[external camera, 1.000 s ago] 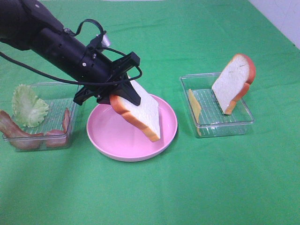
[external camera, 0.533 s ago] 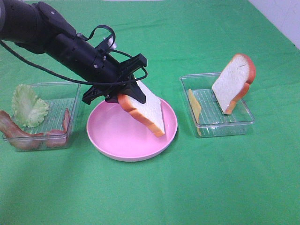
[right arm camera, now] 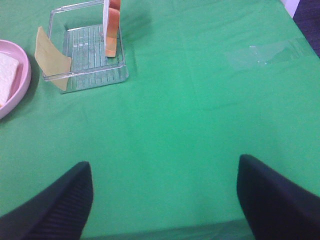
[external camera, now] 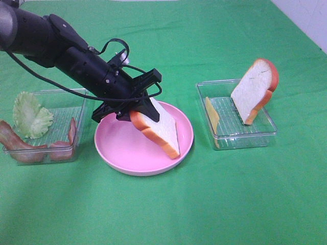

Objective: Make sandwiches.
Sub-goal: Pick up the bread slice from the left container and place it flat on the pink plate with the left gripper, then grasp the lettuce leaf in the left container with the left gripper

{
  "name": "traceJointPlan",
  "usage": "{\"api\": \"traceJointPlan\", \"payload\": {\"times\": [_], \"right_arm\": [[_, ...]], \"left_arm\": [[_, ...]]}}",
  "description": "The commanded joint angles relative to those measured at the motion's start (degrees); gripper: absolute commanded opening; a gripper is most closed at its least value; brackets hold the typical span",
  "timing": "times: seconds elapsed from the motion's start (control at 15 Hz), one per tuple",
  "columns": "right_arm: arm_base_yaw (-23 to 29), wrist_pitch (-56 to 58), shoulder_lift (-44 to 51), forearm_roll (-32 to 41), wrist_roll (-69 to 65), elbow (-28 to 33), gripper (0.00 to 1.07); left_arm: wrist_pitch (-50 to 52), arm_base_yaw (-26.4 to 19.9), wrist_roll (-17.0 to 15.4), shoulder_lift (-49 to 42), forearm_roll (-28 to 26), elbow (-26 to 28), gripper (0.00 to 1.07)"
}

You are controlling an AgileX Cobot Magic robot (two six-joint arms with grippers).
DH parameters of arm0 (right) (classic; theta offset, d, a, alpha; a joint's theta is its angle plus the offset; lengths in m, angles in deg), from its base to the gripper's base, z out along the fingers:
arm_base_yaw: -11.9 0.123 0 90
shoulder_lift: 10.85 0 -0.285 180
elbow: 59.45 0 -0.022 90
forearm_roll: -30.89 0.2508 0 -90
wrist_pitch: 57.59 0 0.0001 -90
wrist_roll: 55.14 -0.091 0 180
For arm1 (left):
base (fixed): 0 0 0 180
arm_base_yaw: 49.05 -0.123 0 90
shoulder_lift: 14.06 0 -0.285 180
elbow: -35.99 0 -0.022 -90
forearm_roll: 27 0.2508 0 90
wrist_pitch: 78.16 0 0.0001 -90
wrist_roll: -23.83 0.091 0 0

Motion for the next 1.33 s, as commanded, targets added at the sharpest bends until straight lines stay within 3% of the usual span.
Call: {"api": "traceJointPlan", "payload": {"times": [0.07, 0.2, 0.47, 1.0, 1.33], "right_arm": [[-0.17, -0.23, 1.78, 0.17, 0.46, 0.11, 0.77], [-0.17, -0.23, 1.78, 0.17, 0.46, 0.11, 0.77], [-0.17, -0.23, 1.78, 0.17, 0.46, 0.11, 0.77], [-0.17, -0.23, 1.78, 0.17, 0.46, 0.11, 0.77], [-0.17, -0.23, 1.78, 0.17, 0.46, 0.11, 0.77]], "left_arm": [[-0.46, 0.23, -0.57, -0.17, -0.74, 0.23, 0.27], [-0.46, 0.23, -0.69, -0.17, -0.74, 0.23, 0.55], [-0.92, 0.23, -4.47, -0.92, 3.27, 0.23, 0.73], [-13.35, 0.23, -20.34, -6.53, 32.49, 5.96, 0.76], [-23.84, 0.23, -23.03, -10.71, 44.92, 9.91, 0.76]]}}
